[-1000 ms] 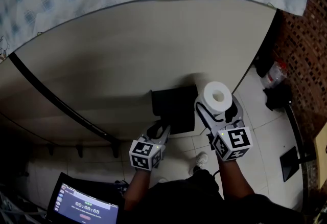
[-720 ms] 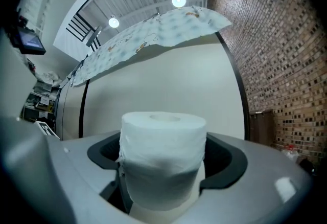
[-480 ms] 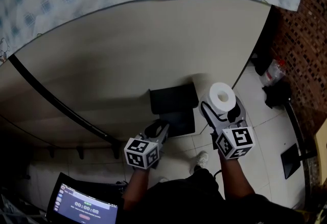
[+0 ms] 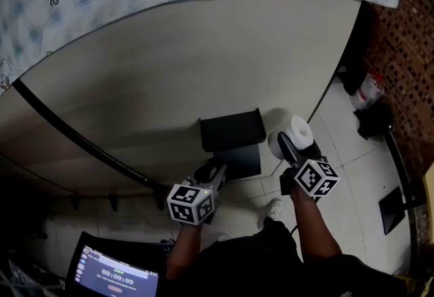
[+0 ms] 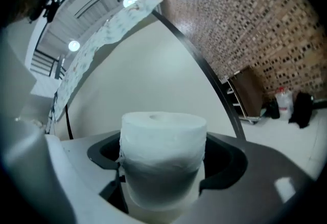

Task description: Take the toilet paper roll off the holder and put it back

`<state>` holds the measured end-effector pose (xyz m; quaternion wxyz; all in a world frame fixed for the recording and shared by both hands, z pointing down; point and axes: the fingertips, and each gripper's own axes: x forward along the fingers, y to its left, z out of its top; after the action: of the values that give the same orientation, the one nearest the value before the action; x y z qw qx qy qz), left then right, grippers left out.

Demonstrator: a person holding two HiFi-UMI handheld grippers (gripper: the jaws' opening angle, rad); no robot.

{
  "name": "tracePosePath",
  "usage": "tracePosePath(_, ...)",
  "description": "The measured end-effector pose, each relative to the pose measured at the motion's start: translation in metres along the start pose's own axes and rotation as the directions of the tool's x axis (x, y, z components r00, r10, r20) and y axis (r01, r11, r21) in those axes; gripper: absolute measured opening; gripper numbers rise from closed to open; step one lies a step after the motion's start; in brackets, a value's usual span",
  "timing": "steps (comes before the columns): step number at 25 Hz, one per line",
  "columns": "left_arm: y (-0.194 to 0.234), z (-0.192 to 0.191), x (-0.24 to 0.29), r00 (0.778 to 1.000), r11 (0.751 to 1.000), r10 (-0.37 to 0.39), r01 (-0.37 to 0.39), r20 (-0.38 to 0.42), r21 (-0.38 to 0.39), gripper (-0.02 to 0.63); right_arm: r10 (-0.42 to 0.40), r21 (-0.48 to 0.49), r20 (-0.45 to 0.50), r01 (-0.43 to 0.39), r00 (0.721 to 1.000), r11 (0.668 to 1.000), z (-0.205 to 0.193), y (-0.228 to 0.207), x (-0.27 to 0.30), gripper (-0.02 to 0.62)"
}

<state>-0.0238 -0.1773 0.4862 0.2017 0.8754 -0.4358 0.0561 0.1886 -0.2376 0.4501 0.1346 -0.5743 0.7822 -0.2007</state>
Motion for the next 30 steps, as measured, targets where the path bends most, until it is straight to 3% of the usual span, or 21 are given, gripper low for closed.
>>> tracePosePath(3, 0.000, 0.001, 0.000, 1.000, 1.000, 0.001, -0.001, 0.001, -0.005, 0.135, 0.038, 0.181, 0.009, -0.039, 0.999, 0.983, -0.016, -0.012, 0.010, 0.442)
tracePosePath(6, 0.001, 0.001, 0.001, 1.000, 1.000, 0.002, -0.002, 0.000, -0.008, 0.133, 0.100, 0.349, 0.027, -0.103, 0.995, 0.932, -0.034, -0.015, 0.023, 0.442)
tracePosePath(10, 0.000, 0.001, 0.001, 1.000, 1.000, -0.003, 0.003, -0.004, -0.011, 0.132, 0.161, 0.460, 0.060, -0.171, 0.985, 0.871, -0.057, -0.011, 0.036, 0.437)
tracePosePath(13, -0.001, 0.001, 0.000, 1.000, 1.000, -0.012, 0.012, -0.007, -0.012, 0.133, 0.216, 0.513, 0.119, -0.247, 0.969, 0.822, -0.062, -0.004, 0.041, 0.437)
tracePosePath(20, -0.001, 0.002, 0.000, 0.999, 0.999, -0.032, 0.032, 0.002, -0.032, 0.133, 0.228, 0.647, 0.234, -0.327, 0.945, 0.689, -0.069, -0.006, 0.044, 0.436)
tracePosePath(25, -0.001, 0.003, 0.000, 1.000, 0.999, -0.031, 0.031, 0.001, -0.034, 0.133, 0.342, 0.621, 0.224, -0.404, 0.912, 0.672, -0.080, 0.019, 0.052, 0.437)
tracePosePath(30, -0.001, 0.003, 0.001, 1.000, 0.999, -0.027, 0.027, 0.002, -0.035, 0.133, 0.384, 0.628, 0.238, -0.443, 0.892, 0.640, -0.088, 0.032, 0.055, 0.437)
